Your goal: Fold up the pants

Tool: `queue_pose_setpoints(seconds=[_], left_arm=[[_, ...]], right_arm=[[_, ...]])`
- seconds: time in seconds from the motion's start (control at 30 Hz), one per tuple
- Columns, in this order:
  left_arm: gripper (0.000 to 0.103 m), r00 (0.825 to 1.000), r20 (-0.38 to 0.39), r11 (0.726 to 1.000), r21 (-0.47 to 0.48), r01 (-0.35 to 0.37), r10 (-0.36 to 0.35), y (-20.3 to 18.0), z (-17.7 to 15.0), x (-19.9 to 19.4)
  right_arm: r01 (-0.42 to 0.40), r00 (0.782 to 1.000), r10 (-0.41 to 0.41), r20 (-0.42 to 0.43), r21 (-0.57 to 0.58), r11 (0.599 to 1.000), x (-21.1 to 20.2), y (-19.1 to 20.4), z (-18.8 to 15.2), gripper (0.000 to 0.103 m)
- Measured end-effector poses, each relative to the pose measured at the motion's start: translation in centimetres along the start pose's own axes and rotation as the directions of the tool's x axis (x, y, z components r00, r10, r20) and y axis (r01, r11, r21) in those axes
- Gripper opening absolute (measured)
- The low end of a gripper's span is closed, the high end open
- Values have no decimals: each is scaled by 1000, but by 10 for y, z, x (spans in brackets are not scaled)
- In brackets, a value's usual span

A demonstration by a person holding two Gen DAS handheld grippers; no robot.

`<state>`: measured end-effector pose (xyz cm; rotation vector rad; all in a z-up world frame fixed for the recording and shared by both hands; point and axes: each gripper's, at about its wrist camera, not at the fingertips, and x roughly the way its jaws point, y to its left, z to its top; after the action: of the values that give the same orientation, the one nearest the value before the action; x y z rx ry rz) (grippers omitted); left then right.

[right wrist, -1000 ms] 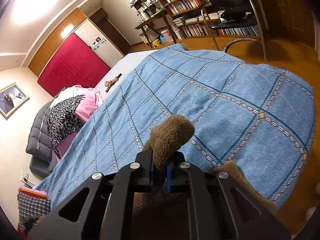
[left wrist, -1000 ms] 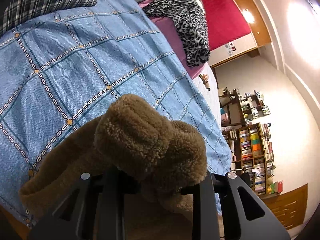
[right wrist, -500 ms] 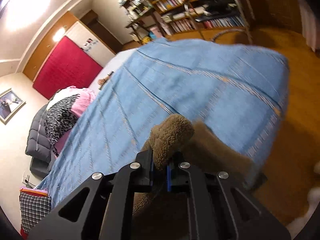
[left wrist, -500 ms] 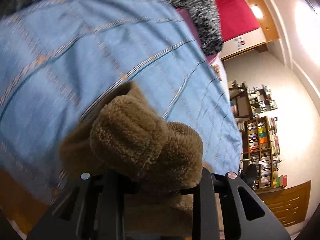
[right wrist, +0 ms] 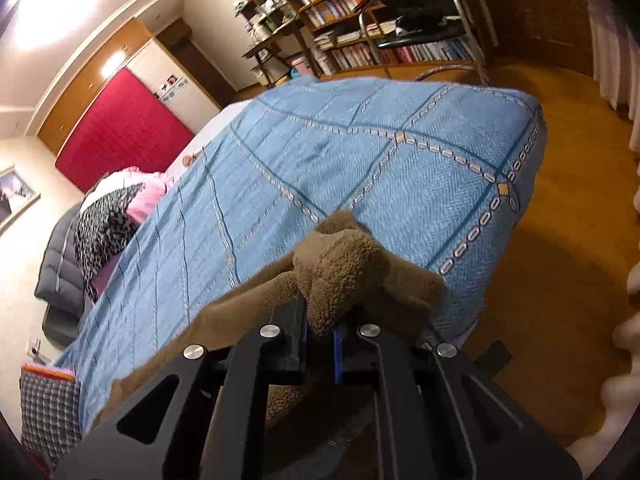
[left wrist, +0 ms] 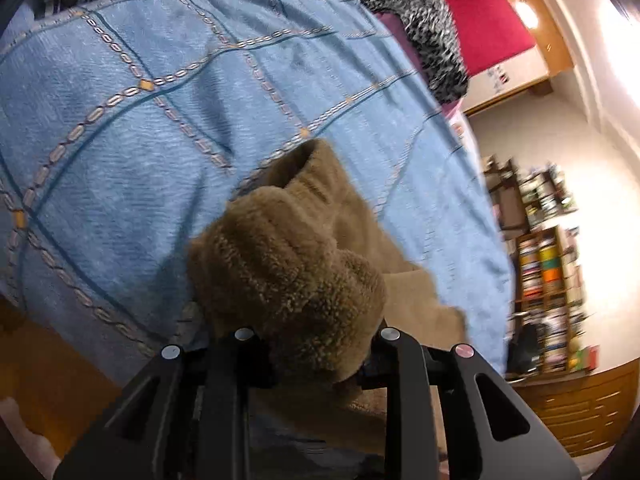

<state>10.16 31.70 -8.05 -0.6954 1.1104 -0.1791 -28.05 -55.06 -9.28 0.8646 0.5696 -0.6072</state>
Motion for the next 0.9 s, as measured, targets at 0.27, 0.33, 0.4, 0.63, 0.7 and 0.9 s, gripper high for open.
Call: queue_pose_setpoints(seconds=[0.27,0.33,0.4,0.63,0.7,0.9], left_arm=[[61,972,35,961,147,-234,232,-13,-19,-8],[62,951,83,929,204,-309,299,-21,-25,-18],[62,937,112,910,223,-349,332,-27,-28,-27],[67,929,204,873,328,-361,308,-86,-39,-20],[67,935,219,844,409,-347,279,-114,-49,-10],[67,976,160,795,568,-212,146,-177,-80,31]], right_arm=[[-9,999,12,-48,68,998,9,-38,-10,32],[8,1000,-7,-27,48,999,0,-38,-7,45],[59,998,-59,12,38,998,-8,-38,-4,46],[52,993,-44,105,-79,996,-8,-6,21,46],[29,997,-19,77,-136,990,11,8,26,46],[-6,999,-1,-40,-174,985,66,21,33,46]])
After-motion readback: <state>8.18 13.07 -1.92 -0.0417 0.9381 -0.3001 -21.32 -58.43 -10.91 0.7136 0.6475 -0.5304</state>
